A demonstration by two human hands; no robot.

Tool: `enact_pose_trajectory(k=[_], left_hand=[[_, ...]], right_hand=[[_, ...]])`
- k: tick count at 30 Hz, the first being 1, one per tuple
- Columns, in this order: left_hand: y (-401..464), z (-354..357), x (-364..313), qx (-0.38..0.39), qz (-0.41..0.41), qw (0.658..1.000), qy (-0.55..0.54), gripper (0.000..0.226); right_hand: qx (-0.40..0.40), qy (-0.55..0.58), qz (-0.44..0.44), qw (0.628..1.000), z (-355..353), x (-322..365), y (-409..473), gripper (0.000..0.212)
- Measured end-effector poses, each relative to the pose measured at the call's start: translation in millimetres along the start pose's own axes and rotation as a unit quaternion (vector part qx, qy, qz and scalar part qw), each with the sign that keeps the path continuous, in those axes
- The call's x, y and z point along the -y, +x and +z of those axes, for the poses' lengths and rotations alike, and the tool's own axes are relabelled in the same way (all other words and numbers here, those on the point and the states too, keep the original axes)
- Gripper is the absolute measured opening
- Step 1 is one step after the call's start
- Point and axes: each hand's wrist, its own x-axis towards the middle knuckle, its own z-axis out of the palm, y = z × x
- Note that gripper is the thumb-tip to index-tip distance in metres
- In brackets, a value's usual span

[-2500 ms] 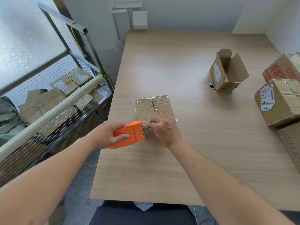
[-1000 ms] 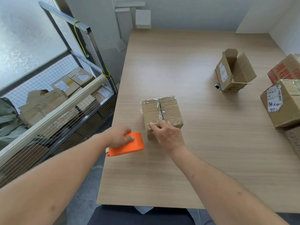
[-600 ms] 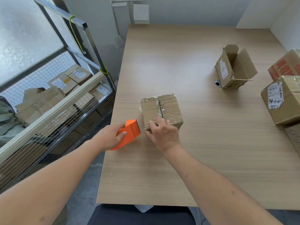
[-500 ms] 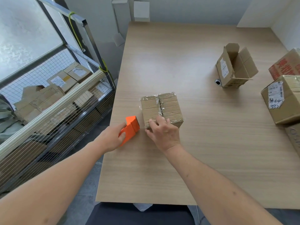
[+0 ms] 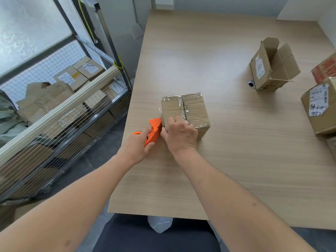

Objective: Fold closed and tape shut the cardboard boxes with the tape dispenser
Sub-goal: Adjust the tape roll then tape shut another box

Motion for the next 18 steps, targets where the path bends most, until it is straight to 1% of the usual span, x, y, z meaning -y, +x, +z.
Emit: enact_pose_trajectory(k=[3,6,7,10,12,14,15,16,18], left_hand=[[-6,-9,0,-0.03,-0.011,0.999,0.014,0.028],[-9,-18,-3,-0.064,-0.007,0.998,0.015,0.021],[-9,-20,-4,-0.075,-0.003,0.997,0.008,0.021],[-8,-26,-13,-0.098,0.018,0.995,-0.021,0.021],[-7,-28,-20,-0.103,0.034,0.993,-0.037,0.019],[-5,-29,-27,-0.101,0.043,0.993,-0.047,0.019],[-4,-29,-30,-0.102,0.046,0.992,-0.053,0.02],[-3,-30,-33,-0.105,0.051,0.991,-0.059,0.023],[-2,-29,-38,-0.115,0.072,0.988,-0.07,0.028]], right_hand=[[-0.012,0.008,-0.003,1.0,0,-2,-1,0.043],[-0.003,0.005,-0.006,1.0,-2,-3,-4,0.046],[0.008,-0.004,-0.012,1.0,-3,-3,-4,0.046],[0.077,-0.01,-0.033,0.996,-6,-6,-9,0.045],[0.101,-0.028,-0.035,0.994,-12,-10,-14,0.042],[0.101,-0.04,-0.056,0.992,-18,-18,-16,0.03],[0.114,-0.031,-0.065,0.991,-19,-24,-15,0.023],[0.132,-0.014,-0.065,0.989,-20,-29,-12,0.024],[0.164,0.013,-0.071,0.984,-24,-36,-5,0.038]])
